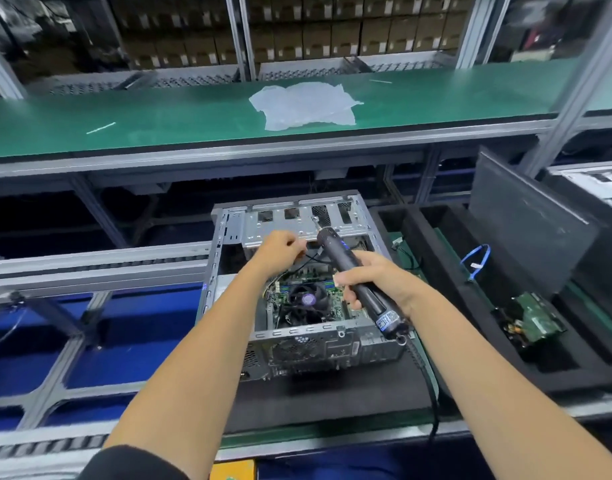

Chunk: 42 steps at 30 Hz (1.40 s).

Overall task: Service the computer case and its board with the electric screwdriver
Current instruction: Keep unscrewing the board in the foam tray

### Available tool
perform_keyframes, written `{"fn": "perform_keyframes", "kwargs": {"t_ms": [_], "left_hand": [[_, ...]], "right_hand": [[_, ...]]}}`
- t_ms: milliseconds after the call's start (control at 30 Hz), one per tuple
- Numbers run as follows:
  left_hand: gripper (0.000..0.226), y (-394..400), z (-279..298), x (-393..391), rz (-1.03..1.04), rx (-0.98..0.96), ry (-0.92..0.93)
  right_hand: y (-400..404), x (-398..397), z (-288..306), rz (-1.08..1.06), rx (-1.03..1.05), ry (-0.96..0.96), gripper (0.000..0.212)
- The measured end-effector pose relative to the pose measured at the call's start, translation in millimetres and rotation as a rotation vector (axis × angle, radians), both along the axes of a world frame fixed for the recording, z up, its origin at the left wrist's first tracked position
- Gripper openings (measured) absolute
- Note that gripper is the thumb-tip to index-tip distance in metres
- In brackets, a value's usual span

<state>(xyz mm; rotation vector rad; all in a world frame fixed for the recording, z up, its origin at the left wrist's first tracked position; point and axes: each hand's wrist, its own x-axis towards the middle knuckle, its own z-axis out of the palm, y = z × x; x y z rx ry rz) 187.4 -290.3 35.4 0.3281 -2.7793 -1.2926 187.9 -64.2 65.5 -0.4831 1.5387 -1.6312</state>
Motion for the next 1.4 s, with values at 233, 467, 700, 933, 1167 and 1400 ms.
{"fn": "perform_keyframes", "kwargs": {"t_ms": [233, 467, 700, 933, 1167, 1400], "left_hand": [[0.03, 28.4, -33.0, 32.6, -0.425, -0.374, -0.389], [0.03, 44.5, -18.5, 53.1, -0.39, -0.3, -0.382], [0.033, 42.6, -5.6, 93.5, -0.157, -0.173, -0.227], [0.042, 49.9, -6.2, 110.0, -0.058, -0.187, -0.235], [0.013, 44.2, 0.2, 106.8, -0.129, -0.073, -0.28], [0.013, 49.3, -0.3, 104.9, -0.087, 0.024, -0.258]], "right_hand": [[14.8, 18.5, -7.5, -0.082, -0.046, -0.027, 0.031], [42.0, 46.5, -9.2, -0.101, -0.066, -0.03, 0.037], [63.6, 87.2, -19.4, -0.069, -0.076, -0.056, 0.048], [64.0, 128.7, -33.1, -0.053, -0.051, -0.083, 0.037], [73.1, 155.4, -43.4, -0.063, -0.004, -0.098, 0.033], [73.5, 176.7, -51.1, -0.053, 0.039, -0.079, 0.023]]}}
